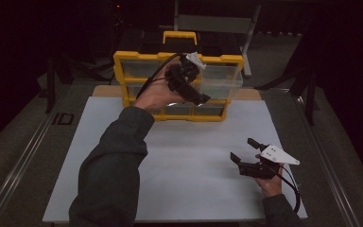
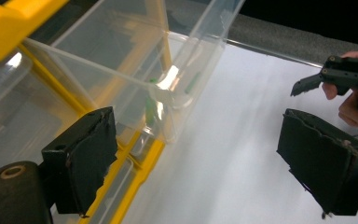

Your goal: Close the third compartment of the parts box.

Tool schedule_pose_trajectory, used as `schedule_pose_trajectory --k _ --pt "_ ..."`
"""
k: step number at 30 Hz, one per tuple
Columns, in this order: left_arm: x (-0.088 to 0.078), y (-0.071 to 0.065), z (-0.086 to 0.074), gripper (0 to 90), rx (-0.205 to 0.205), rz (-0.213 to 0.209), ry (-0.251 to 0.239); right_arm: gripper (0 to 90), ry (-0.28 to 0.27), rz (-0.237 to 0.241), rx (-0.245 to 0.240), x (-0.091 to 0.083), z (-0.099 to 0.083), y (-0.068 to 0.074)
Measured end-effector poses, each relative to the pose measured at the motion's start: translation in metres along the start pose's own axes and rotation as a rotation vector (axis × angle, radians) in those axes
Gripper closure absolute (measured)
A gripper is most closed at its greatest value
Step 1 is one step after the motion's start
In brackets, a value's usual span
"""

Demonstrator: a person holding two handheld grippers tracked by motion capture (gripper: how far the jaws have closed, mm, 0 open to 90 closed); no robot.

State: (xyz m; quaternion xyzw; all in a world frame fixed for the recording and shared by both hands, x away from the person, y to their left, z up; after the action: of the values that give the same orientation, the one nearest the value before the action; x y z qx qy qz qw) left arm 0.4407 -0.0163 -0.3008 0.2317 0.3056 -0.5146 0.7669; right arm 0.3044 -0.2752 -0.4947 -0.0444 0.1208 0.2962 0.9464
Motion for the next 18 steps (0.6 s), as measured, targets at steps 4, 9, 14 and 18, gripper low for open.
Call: schedule_pose_trajectory --k 4,9,14,18 --pt "0.003 -0.004 -0.004 14.5 0.009 -0.006 -0.002 11.0 0.001 0.0 0.001 0.0 0.0 0.0" --pt "0.007 -0.007 -0.008 15.5 0.013 -0.006 0.003 11.0 0.004 0.003 0.0 0.0 0.0 0.0" --pt "0.01 -0.011 -0.012 16.8 0.01 -0.01 -0.004 11.0 0.002 0.0 0.003 0.0 0.0 0.0" --pt "0.015 -0.012 -0.016 21.9 0.007 -0.013 0.005 11.0 0.0 0.002 0.0 -0.001 0.0 -0.001"
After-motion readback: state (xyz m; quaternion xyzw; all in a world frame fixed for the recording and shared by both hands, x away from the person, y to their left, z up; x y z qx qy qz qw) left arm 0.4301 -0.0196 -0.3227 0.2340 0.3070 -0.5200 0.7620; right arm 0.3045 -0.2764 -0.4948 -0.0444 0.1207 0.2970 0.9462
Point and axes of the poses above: each handheld gripper's, and its own axes: x roughly forward along the jaws, z roughly out of its top, y roughly to its left, the point moved 3 cm from there along x, roughly forward along the jaws, and after that the axes turned 3 degrees about -z, right-handed, at the moved point
